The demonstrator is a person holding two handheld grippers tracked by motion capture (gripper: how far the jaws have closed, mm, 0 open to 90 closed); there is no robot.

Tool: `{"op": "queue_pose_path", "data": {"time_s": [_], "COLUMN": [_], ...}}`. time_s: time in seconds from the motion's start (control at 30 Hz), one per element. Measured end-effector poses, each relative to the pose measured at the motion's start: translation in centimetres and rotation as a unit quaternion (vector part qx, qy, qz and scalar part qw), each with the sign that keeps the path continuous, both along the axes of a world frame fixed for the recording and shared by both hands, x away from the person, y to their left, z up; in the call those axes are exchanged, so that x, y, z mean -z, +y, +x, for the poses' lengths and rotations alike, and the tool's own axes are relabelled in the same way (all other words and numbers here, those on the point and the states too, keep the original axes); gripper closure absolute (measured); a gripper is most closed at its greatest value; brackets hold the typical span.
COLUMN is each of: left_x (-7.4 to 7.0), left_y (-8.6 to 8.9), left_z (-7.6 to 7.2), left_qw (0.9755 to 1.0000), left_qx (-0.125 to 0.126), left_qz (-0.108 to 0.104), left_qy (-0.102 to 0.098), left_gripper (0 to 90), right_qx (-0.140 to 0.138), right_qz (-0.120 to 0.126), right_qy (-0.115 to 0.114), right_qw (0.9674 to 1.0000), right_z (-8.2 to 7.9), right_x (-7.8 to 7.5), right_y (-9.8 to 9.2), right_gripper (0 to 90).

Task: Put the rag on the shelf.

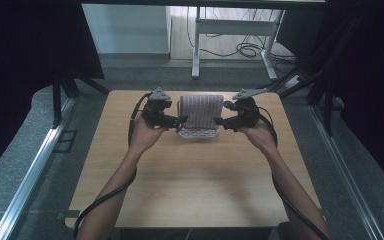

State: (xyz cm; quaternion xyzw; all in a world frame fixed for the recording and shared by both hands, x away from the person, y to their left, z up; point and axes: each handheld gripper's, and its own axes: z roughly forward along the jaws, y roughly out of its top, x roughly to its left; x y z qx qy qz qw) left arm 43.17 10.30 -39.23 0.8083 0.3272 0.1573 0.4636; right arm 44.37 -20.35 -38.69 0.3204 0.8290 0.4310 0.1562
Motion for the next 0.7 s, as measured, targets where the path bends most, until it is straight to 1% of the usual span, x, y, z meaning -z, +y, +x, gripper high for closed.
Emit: {"op": "queue_pose_path", "data": {"time_s": [0.03,0.07,0.1,0.13,0.17,0.2,0.23,0.27,0.3,0.33,0.4,0.43,0.5,0.53,0.57,0.6,0.63,0.67,0.7], "left_x": [0.2,0.2,0.3,0.6,0.6,1.0,1.0,1.2,1.6,1.9,2.5,2.5,3.1,3.8,4.2,4.2,4.6,4.9,5.5], "left_y": [0.2,0.2,0.3,0.4,0.4,0.4,0.4,0.4,0.4,0.4,0.4,0.4,0.4,0.5,0.5,0.5,0.6,0.7,0.9], "left_z": [-0.5,-0.5,-1.0,-1.6,-1.6,-2.3,-2.3,-2.6,-3.3,-3.6,-4.2,-4.2,-4.7,-5.1,-5.3,-5.3,-5.5,-5.8,-6.2], "left_qw": [1.0,1.0,1.0,1.0,1.0,0.9999,0.9999,0.9999,0.9998,0.9998,0.9997,0.9997,0.9997,0.9996,0.9996,0.9996,0.9996,0.9996,0.9996], "left_qx": [0.001,0.001,0.001,0.003,0.003,0.006,0.006,0.008,0.012,0.013,0.016,0.016,0.019,0.021,0.02,0.02,0.021,0.02,0.019], "left_qz": [-0.002,-0.002,-0.001,0.006,0.006,0.011,0.011,0.012,0.015,0.015,0.015,0.015,0.017,0.02,0.018,0.018,0.018,0.018,0.015], "left_qy": [0.001,0.001,0.0,-0.002,-0.002,-0.004,-0.004,-0.004,-0.004,-0.004,0.0,0.0,0.001,0.003,0.006,0.006,0.008,0.01,0.012], "left_gripper": [13.0,13.1,13.1,13.1,13.2,13.2,13.2,13.2,13.2,13.2,13.2,13.2,13.2,13.2,13.2,13.2,13.2,13.2,13.2], "right_qx": [-0.001,-0.001,-0.003,-0.004,-0.004,-0.007,-0.009,-0.009,-0.012,-0.013,-0.015,-0.015,-0.017,-0.018,-0.018,-0.018,-0.019,-0.019,-0.021], "right_qz": [-0.002,-0.002,-0.003,-0.004,-0.004,-0.006,-0.006,-0.006,-0.007,-0.007,-0.011,-0.011,-0.013,-0.013,-0.014,-0.014,-0.017,-0.017,-0.021], "right_qy": [0.001,0.001,0.001,0.003,0.003,0.004,0.006,0.006,0.009,0.011,0.014,0.014,0.017,0.021,0.022,0.022,0.025,0.025,0.026], "right_qw": [1.0,1.0,1.0,1.0,1.0,0.9999,0.9999,0.9999,0.9999,0.9998,0.9997,0.9997,0.9996,0.9995,0.9995,0.9995,0.9994,0.9994,0.9992], "right_z": [-0.3,-0.3,-0.9,-1.2,-1.2,-1.8,-2.0,-2.0,-2.6,-2.8,-3.3,-3.3,-3.8,-4.2,-4.4,-4.4,-4.9,-4.9,-5.3], "right_x": [0.1,0.1,0.4,0.5,0.5,1.0,1.2,1.2,1.9,2.2,2.9,2.9,3.6,4.3,4.5,4.5,5.4,5.4,6.1], "right_y": [-0.1,-0.1,-0.2,-0.3,-0.3,-0.3,-0.4,-0.4,-0.4,-0.4,-0.5,-0.5,-0.5,-0.6,-0.6,-0.6,-0.6,-0.6,-0.6], "right_gripper": [13.3,13.3,13.3,13.3,13.3,13.2,13.2,13.2,12.9,12.9,12.8,12.8,12.8,12.8,12.8,12.8,12.8,12.8,12.9]}}
